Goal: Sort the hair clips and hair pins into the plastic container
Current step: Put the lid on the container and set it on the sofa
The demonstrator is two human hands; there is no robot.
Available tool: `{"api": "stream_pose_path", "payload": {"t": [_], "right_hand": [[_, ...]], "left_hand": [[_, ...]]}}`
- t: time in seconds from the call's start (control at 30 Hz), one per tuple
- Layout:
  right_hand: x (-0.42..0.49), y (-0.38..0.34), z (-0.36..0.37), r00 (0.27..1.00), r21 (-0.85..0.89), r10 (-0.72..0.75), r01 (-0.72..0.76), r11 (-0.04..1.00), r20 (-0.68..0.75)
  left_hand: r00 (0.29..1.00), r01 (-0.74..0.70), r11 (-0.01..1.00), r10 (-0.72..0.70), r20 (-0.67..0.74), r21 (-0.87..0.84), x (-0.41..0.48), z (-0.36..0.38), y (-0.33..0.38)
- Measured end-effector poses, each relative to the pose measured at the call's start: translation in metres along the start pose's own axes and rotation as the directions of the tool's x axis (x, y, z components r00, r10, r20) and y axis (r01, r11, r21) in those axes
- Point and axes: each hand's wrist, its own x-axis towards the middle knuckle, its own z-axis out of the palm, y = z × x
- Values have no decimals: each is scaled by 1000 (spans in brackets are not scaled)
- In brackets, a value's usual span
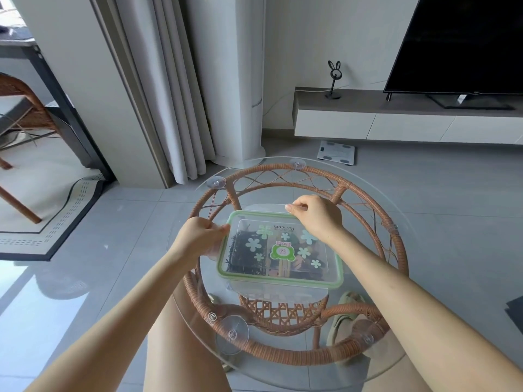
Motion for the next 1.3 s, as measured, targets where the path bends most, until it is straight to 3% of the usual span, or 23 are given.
{"api": "stream_pose_path", "payload": {"t": [0.2,0.37,0.53,0.6,0.67,0.73,0.8,0.97,1.07,1.17,1.3], "right_hand": [[1,-1,1,1000,-17,-12,11,1000,-10],[-19,2,-11,994,-188,-72,56,981,-83],[-82,26,-28,982,-218,-13,-29,975,-190],[-98,31,-29,984,-190,39,-72,979,-176],[-102,31,-27,982,-213,68,-105,971,-174],[-101,27,-28,980,-358,68,-132,924,-186],[-100,22,-30,985,-471,72,-139,871,-158],[-97,22,-29,999,-519,-34,29,854,0],[-93,23,-34,997,-451,-36,64,890,70],[-84,24,-42,980,-281,58,-2,960,189],[-69,35,-51,910,-31,106,-102,994,401]], "left_hand": [[999,31,999,-31,15,-31,0,-1,0],[1000,8,1000,-8,12,-20,-3,1,-1],[999,-34,999,34,-2,22,-4,3,-2],[997,-62,997,64,-41,40,-5,4,-2],[979,-121,977,147,-144,175,-9,7,-3],[917,-192,864,328,-229,466,-15,12,-8],[869,-214,695,457,-192,686,-15,15,-15],[926,-228,492,375,32,840,-6,13,-17],[937,-284,520,328,119,805,-3,12,-16],[946,-300,585,284,156,754,6,13,-21],[940,-327,739,189,284,589,25,15,-34]]}}
